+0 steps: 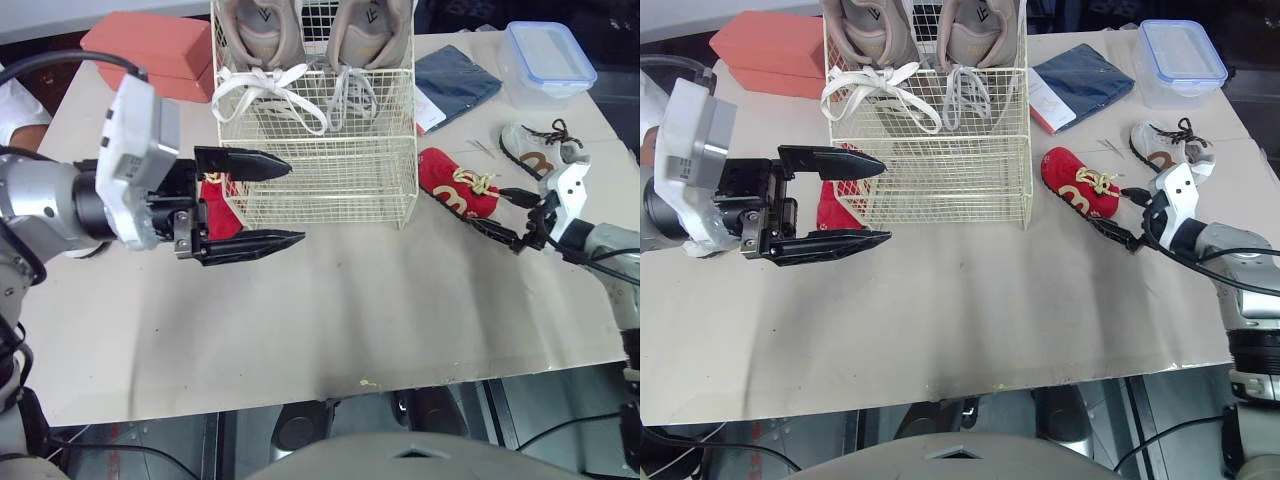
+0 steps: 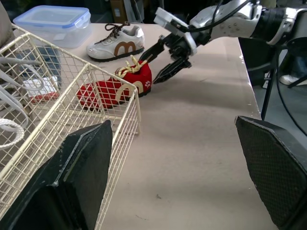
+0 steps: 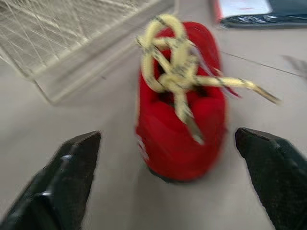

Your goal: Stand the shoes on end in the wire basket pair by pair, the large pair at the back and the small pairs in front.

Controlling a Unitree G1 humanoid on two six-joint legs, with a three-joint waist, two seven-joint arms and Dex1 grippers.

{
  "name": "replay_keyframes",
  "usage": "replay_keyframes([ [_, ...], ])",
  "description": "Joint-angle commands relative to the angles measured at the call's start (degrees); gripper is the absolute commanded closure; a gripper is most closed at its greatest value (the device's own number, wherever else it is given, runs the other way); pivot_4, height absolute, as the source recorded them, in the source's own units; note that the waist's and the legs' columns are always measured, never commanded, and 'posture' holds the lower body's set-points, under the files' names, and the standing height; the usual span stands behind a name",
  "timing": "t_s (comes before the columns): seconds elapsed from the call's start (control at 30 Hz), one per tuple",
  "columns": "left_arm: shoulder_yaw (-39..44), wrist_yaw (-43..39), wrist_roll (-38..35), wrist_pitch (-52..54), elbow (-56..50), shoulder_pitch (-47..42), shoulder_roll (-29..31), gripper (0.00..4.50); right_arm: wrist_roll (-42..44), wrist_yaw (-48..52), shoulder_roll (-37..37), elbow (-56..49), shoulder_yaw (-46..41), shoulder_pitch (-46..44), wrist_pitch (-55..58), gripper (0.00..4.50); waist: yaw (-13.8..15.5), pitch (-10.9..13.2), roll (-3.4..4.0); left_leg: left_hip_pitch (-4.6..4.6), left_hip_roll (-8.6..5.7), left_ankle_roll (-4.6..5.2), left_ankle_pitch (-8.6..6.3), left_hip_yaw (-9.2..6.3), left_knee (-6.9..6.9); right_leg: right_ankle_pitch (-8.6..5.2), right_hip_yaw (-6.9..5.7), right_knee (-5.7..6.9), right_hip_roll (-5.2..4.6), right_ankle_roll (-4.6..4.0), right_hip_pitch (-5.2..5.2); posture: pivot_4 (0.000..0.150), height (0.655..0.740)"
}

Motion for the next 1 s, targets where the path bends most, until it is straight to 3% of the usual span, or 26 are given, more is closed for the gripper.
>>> replay_keyframes([
  [0.03, 1.1, -1.5, 0.4, -0.2, -0.6, -0.5, 1.8, 0.00, 0.5, 1.8, -0.2, -0.2, -0.2, -0.9, -0.3, 1.77, 0.1, 0.0, 0.00, 0.00, 0.00, 0.00, 0.00, -0.01, 0.00, 0.00, 0.00, -0.01, 0.00, 0.00, 0.00, 0.150, 0.7400],
  [0.23, -0.3, -2.5, 1.0, -0.7, -0.2, -1.3, 1.5, 0.00, -0.7, 1.8, -0.6, -0.9, -1.3, -0.4, -2.0, 4.45, 0.1, 0.0, 0.00, 0.00, 0.00, 0.00, 0.00, 0.00, -0.01, 0.00, 0.00, -0.02, 0.00, 0.00, 0.00, 0.150, 0.7400],
  [0.47, -2.2, -3.3, 1.8, -1.2, 0.5, -3.0, 0.7, 0.00, 0.7, 0.4, -4.4, -3.4, -9.0, -2.2, -4.9, 4.45, 0.2, 0.1, 0.09, -0.06, -0.02, 0.00, 0.00, 0.00, -0.01, 0.00, 0.00, -0.02, -0.02, 0.00, -0.05, 0.150, 0.7400],
  [0.63, -2.3, -4.7, 4.0, -2.0, 2.8, -3.2, 1.1, 0.00, 8.8, -1.8, -3.3, -7.9, -16.2, -9.5, -4.4, 4.45, -0.2, 0.2, 0.25, -0.05, 0.00, 0.00, 0.00, 0.09, -0.03, 0.00, 0.09, 0.02, 0.01, 0.00, -0.08, 0.150, 0.7400],
  [0.77, -2.2, -6.2, 6.5, -3.0, 5.0, -2.9, 1.8, 0.00, 12.3, 0.2, -1.2, -15.5, -15.7, -11.7, -7.4, 4.45, -0.1, 0.2, 0.25, -0.07, 0.15, -0.01, 0.00, 0.07, -0.13, 0.00, 0.05, -0.02, 0.02, -0.01, -0.14, 0.150, 0.7400],
  [1.0, 0.1, -9.6, 7.4, -4.3, 8.1, -4.7, 2.8, 0.00, 0.8, 12.6, -4.4, -19.5, -4.0, -11.7, -24.5, 4.45, 0.0, 0.2, 0.23, -0.17, 0.01, 0.04, -0.02, 0.10, -0.04, 0.00, 0.02, -0.08, 0.00, 0.01, -0.15, 0.150, 0.7400],
])
